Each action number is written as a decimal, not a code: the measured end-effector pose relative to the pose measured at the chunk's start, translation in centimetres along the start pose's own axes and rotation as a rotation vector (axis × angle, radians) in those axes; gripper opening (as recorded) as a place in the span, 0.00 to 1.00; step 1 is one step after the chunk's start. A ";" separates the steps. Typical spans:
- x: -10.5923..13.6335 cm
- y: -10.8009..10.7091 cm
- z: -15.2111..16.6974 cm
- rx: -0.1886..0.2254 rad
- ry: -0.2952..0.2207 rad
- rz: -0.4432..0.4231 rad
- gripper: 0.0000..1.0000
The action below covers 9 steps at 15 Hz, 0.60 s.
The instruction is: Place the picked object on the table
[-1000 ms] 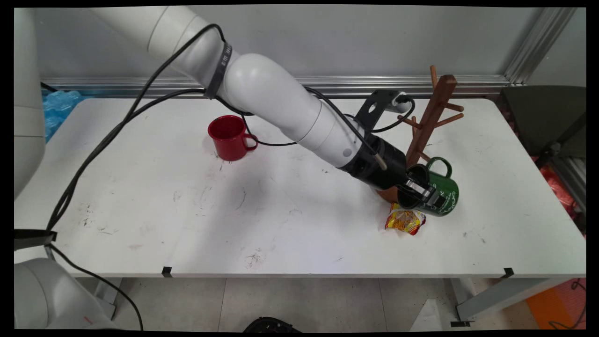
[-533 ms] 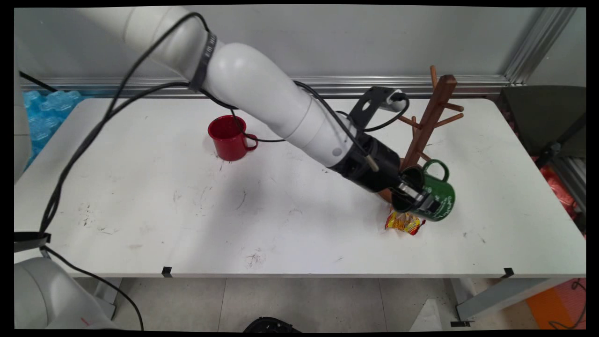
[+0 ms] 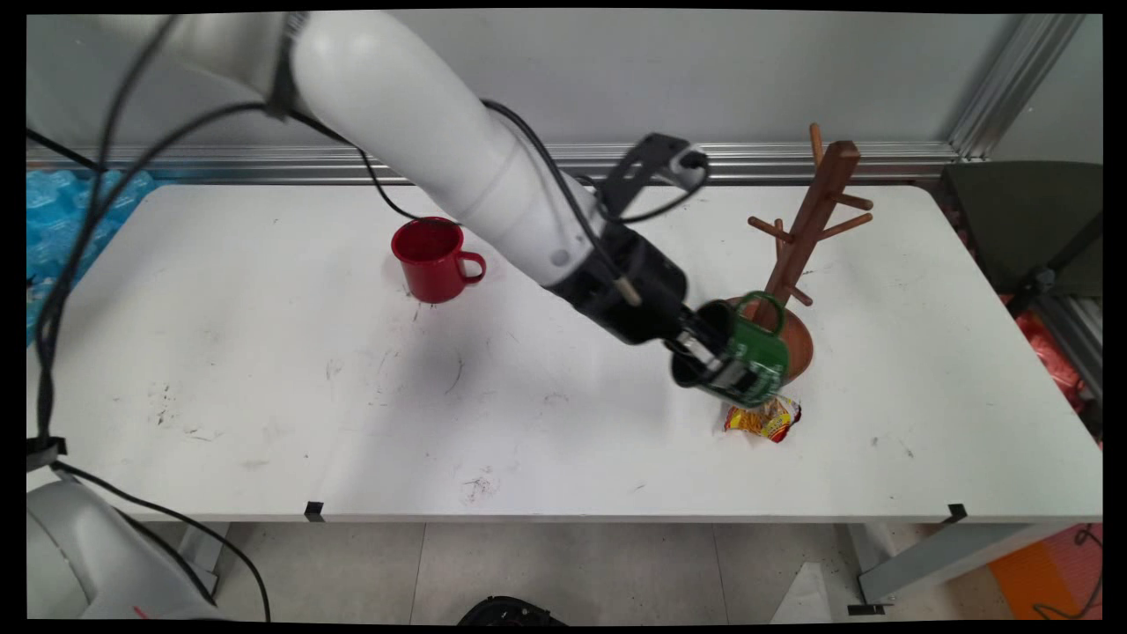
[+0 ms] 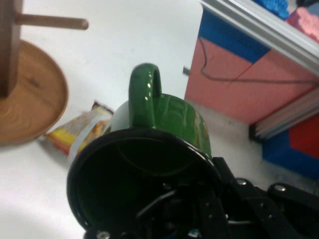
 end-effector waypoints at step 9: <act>0.7 -0.5 -8.0 0.126 -0.161 0.114 0.00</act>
